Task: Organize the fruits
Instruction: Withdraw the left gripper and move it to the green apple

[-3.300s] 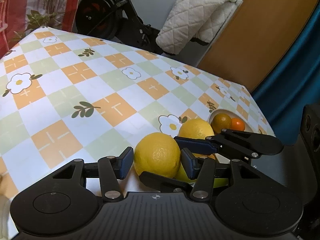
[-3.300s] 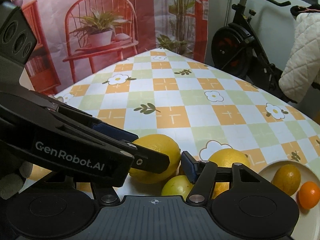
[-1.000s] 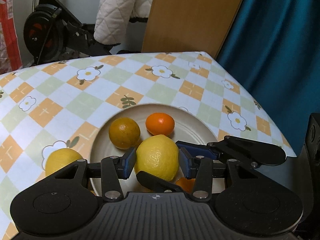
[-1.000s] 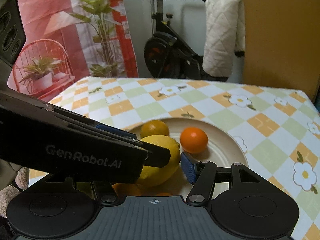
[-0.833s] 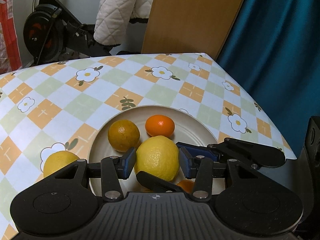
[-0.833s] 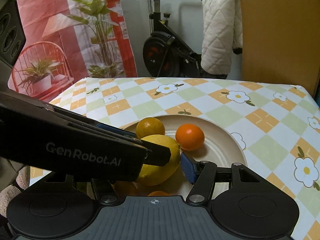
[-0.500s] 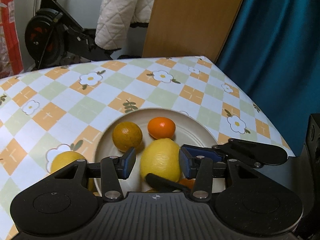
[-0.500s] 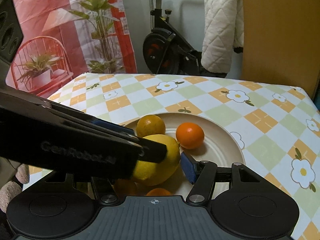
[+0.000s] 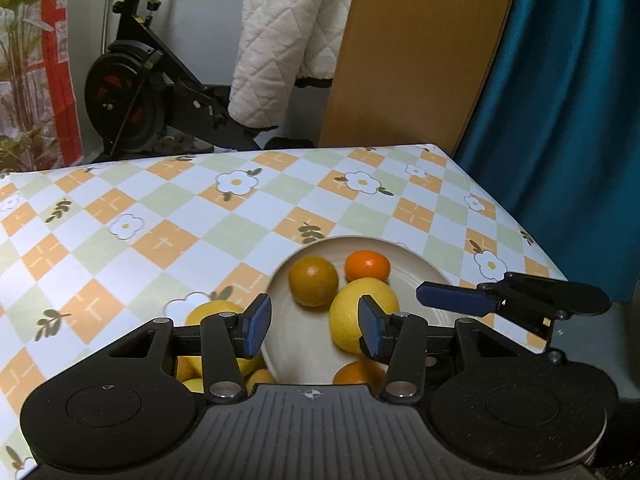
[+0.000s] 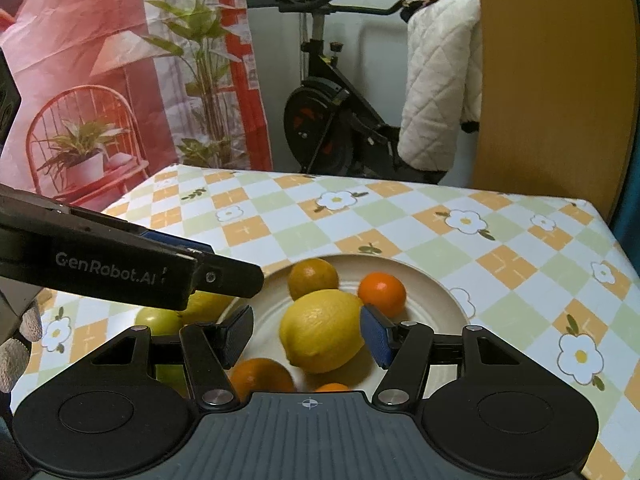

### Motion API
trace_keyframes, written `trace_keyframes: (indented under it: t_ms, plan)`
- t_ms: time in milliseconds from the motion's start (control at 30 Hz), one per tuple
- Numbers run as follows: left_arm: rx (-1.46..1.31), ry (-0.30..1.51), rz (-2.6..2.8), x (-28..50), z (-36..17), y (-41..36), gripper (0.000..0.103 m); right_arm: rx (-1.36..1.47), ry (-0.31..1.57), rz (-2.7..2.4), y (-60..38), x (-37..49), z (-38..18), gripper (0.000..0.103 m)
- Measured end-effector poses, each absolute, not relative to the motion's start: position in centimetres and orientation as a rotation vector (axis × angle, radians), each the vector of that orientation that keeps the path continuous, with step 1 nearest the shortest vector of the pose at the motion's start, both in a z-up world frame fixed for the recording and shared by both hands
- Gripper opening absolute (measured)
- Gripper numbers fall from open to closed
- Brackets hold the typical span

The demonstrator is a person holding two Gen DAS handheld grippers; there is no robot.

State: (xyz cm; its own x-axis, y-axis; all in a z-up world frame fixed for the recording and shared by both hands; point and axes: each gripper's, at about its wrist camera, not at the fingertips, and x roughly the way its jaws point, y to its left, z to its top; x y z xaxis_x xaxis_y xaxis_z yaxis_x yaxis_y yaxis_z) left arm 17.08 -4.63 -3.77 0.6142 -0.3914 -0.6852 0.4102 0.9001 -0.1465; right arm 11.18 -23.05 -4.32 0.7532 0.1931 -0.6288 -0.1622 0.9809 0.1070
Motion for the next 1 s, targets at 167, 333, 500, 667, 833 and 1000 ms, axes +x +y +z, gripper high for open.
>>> trace_keyframes:
  t_ms: [167,333,500,667,833,1000]
  plan:
    - [0.03,0.777,-0.442,16.8,-3.7,-3.3,0.05,0.029,0.685,0.21,-21.7,11.2,-3.5,0.056]
    - [0.027,0.768,-0.427,16.7,-3.4,-1.9,0.05,0.015,0.689,0.22,-20.4,11.4,-3.2,0.056]
    - [0.025,0.757,-0.409,16.6,-3.3,-0.5,0.05,0.0,0.693,0.237,-19.3,11.5,-3.1,0.056]
    - [0.014,0.762,-0.387,16.6,-3.7,1.1,0.05,-0.017,0.703,0.248,-18.1,11.6,-3.0,0.056]
    - [-0.008,0.765,-0.37,16.5,-4.0,2.7,0.05,-0.02,0.726,0.253,-17.4,11.7,-3.6,0.056]
    - [-0.024,0.775,-0.37,16.3,-4.5,3.7,0.05,-0.036,0.742,0.278,-16.4,11.9,-3.9,0.056]
